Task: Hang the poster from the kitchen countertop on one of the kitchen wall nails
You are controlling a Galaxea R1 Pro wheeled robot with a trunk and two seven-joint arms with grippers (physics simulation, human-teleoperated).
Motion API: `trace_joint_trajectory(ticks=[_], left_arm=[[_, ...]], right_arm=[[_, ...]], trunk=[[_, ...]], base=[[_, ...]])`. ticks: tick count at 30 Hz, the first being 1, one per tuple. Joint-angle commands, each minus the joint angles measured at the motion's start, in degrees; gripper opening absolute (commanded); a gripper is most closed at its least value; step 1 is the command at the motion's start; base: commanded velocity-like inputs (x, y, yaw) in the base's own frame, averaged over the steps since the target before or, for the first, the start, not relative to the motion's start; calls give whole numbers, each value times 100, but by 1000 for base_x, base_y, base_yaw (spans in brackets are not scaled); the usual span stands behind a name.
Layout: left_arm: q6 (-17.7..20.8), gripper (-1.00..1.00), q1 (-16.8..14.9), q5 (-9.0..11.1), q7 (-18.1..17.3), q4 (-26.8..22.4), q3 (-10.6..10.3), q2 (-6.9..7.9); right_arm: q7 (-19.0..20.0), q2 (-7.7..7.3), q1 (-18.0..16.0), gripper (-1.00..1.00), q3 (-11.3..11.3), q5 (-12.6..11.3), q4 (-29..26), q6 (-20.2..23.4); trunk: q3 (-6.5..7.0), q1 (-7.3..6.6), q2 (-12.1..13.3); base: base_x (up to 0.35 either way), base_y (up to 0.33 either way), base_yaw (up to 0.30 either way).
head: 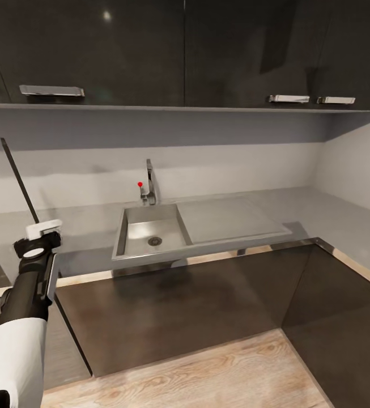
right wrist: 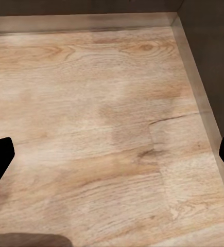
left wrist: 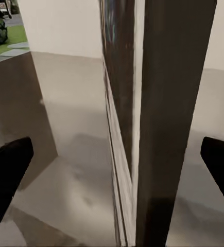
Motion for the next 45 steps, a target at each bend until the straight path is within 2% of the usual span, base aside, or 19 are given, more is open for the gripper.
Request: trace_joint_trajectory(ticks=[1, 19, 21, 27, 28, 45], left_arm=[[43, -100, -4, -57, -4, -6, 11, 1], [55, -100, -3, -43, -25, -84, 57, -5], [61, -100, -4, -38, -42, -149, 57, -5], [206, -100, -1, -29, -333, -847, 64, -13], [836, -100, 1, 471, -672, -1467, 57, -31], [864, -100, 0, 488, -682, -1474, 57, -31]], right_arm=[[-3, -2, -3, 100, 6, 6, 4, -17], [-3, -1, -3, 100, 6, 8, 4, -19], [-3, -1, -3, 100, 6, 7, 4, -19], [-3, -1, -3, 100, 6, 6, 4, -19], [-3, -14, -3, 100, 3, 6, -1, -19], [-3, -12, -4, 100, 6, 6, -14, -19]], trunk=[[-6, 0, -3], [-6, 0, -3], [-5, 0, -3], [43, 0, -3], [43, 0, -3], [45, 0, -3]], base=[[0, 0, 0], [0, 0, 0], [0, 0, 0], [0, 0, 0], [-77, 0, 0], [-173, 0, 0]])
